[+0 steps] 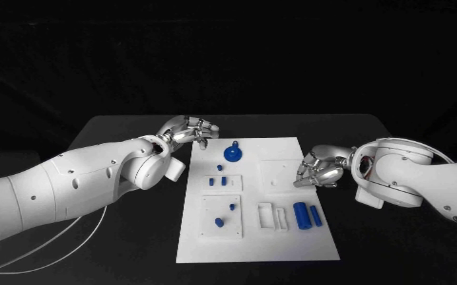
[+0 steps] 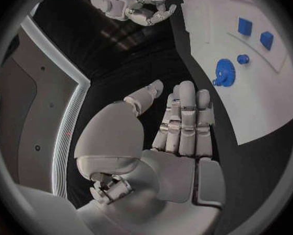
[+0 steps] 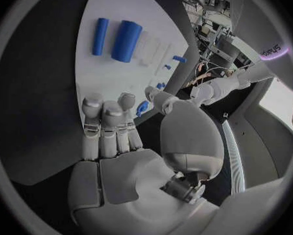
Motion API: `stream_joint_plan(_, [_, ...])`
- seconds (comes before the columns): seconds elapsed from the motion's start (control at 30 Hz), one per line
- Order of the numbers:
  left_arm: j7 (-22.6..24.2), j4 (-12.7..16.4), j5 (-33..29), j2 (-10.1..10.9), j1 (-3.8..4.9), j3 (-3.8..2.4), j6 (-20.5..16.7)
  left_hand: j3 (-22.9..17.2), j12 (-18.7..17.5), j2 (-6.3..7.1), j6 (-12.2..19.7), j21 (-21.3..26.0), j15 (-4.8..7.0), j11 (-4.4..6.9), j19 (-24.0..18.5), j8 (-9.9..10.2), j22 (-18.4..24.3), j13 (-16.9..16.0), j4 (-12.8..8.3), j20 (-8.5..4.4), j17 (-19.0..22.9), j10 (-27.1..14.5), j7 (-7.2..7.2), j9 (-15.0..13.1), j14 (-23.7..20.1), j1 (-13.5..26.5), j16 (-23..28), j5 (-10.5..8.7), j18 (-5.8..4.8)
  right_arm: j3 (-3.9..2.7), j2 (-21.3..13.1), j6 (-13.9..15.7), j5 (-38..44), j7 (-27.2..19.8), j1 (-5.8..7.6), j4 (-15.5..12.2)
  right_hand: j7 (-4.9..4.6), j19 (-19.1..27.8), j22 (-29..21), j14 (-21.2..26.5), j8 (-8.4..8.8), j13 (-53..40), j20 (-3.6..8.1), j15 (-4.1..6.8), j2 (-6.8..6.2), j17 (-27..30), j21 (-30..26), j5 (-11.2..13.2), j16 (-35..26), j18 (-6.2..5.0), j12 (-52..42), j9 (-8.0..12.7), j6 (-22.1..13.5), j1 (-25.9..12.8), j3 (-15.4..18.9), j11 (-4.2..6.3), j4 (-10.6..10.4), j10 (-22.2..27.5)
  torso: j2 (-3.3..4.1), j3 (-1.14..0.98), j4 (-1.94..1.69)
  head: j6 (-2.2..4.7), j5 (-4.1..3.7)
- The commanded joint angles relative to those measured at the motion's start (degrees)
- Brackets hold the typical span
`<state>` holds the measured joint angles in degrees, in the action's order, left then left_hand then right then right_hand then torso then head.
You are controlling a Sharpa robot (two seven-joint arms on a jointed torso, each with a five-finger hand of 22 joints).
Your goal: Assemble the parts on the task board
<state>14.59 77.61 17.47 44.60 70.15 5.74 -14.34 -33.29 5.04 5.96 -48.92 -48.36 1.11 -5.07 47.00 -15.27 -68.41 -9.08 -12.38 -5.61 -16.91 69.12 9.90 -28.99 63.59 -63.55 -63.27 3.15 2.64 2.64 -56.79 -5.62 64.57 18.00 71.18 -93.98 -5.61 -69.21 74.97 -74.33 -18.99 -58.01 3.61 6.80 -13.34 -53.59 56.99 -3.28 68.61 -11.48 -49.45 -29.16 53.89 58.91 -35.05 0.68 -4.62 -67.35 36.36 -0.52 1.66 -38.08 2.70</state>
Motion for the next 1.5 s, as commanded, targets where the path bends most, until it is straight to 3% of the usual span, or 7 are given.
stream_joint_plan(0.03, [0.91,-0.18,-1.16,-0.38,-0.43,0.20,0.36,0.00,0.33,-0.23,0.14,0.19,0.01,-0.22,0.27,-0.18,-0.05,0.03,-0.25,-1.07,-0.07,0.25,-0.02,0.07,0.52,0.41,0.34,0.20,0.66,0.31,-0.94,-4.16,-4.24,7.59,-0.04,-1.12,-0.12,-0.73,1.21,0.02,-0.58,-2.37,0.29,0.09,-0.27,-1.53,0.63,0.33,1.42,-3.52,-2.84,-0.65,0.65,-0.32,-0.82,0.05,-0.50,-0.49,-1.41,-0.15,0.48,-0.21,-0.75])
stream_joint_plan(0.3, [0.90,-0.64,-1.54,-0.89,-1.74,0.61,0.56,0.03,0.32,-0.27,0.14,0.21,0.00,-0.23,0.28,-0.20,-0.07,0.04,-0.18,-1.06,-0.09,0.22,-0.02,0.08,0.51,0.52,0.37,0.19,0.64,2.73,-2.40,-7.54,-7.92,13.64,-0.03,-3.48,0.29,-0.92,1.18,0.29,-1.16,-6.41,0.82,0.48,0.65,-3.84,2.10,0.29,3.03,-3.52,-7.08,-2.54,1.53,-3.24,-0.35,0.45,-1.71,0.09,-3.18,-0.18,0.86,-1.32,-1.10])
stream_joint_plan(0.37, [1.00,-0.70,-1.70,-0.85,-2.02,0.66,0.51,0.05,0.31,-0.27,0.14,0.21,-0.01,-0.24,0.28,-0.20,-0.07,0.05,-0.17,-1.06,-0.09,0.21,-0.01,0.08,0.51,0.56,0.38,0.19,0.64,3.58,-2.41,-7.25,-7.27,14.45,-0.03,-4.42,0.31,-0.90,1.17,0.31,-1.15,-6.69,0.86,0.50,0.58,-3.97,2.22,0.30,3.06,-3.52,-7.34,-2.71,1.56,-3.54,-0.30,0.46,-1.78,0.14,-3.33,-0.22,0.89,-1.66,-1.18])
stream_joint_plan(0.8, [2.35,-0.06,-3.92,-0.41,-2.31,0.82,1.57,6.25,0.22,0.60,0.56,0.92,-0.03,-0.27,-0.15,-0.41,-0.39,0.12,1.16,-1.06,-0.51,-0.05,0.09,0.31,0.24,6.95,0.74,-0.03,0.73,5.67,-1.25,-4.50,-4.44,16.10,-0.04,-5.95,0.40,-0.93,1.09,0.17,-1.07,-7.80,0.98,0.58,-1.70,-4.72,2.92,0.47,3.31,-3.52,-8.29,-3.67,1.64,-6.21,-0.03,0.56,-3.58,0.19,-3.39,-0.08,0.74,-2.58,-2.28])
stream_joint_plan(1.17, [2.37,0.14,-3.94,-0.24,-2.34,0.84,1.96,6.90,0.18,0.15,0.53,1.11,-0.03,-0.26,-0.13,-0.50,-0.42,0.15,1.10,-1.07,-0.59,-0.12,0.04,0.36,0.20,7.34,0.86,0.02,0.80,6.44,1.25,-2.10,-3.14,16.14,-1.03,-4.01,0.39,-0.86,1.03,0.17,-0.83,-8.17,1.15,0.60,-2.22,-5.02,3.20,0.46,3.32,-3.52,-8.54,-4.08,1.35,-7.25,0.23,0.56,-4.74,0.23,-3.24,-0.10,0.79,-2.96,-2.32])
stream_joint_plan(1.23, [2.37,0.17,-3.94,-0.22,-2.34,0.84,2.11,6.95,0.18,0.10,0.49,1.13,-0.03,-0.27,-0.13,-0.53,-0.42,0.15,1.09,-1.06,-0.60,-0.12,0.02,0.36,0.19,7.36,0.87,0.03,0.80,6.44,1.69,-1.42,-3.10,16.10,-1.37,-3.60,0.37,-0.84,1.02,0.18,-0.76,-8.20,1.17,0.58,-2.25,-5.04,3.21,0.46,3.31,-3.52,-8.54,-4.10,1.26,-7.31,0.24,0.54,-4.84,0.26,-3.11,0.04,0.11,-2.97,-2.76])
stream_joint_plan(1.5, [2.30,0.14,-3.94,-0.08,-2.34,0.84,2.35,7.10,0.15,0.00,0.51,1.19,-0.05,-0.28,-0.13,-0.54,-0.43,0.17,1.09,-1.05,-0.62,-0.17,0.01,0.39,0.18,7.46,0.91,0.03,0.81,6.46,4.44,0.24,-1.75,16.05,-2.46,-2.23,0.33,-0.77,0.99,0.20,-0.62,-8.29,1.23,0.53,-2.37,-5.10,3.26,0.46,3.25,-3.52,-8.55,-4.19,1.12,-7.53,0.25,0.49,-5.25,0.33,-3.03,0.04,0.19,-3.23,-2.56])
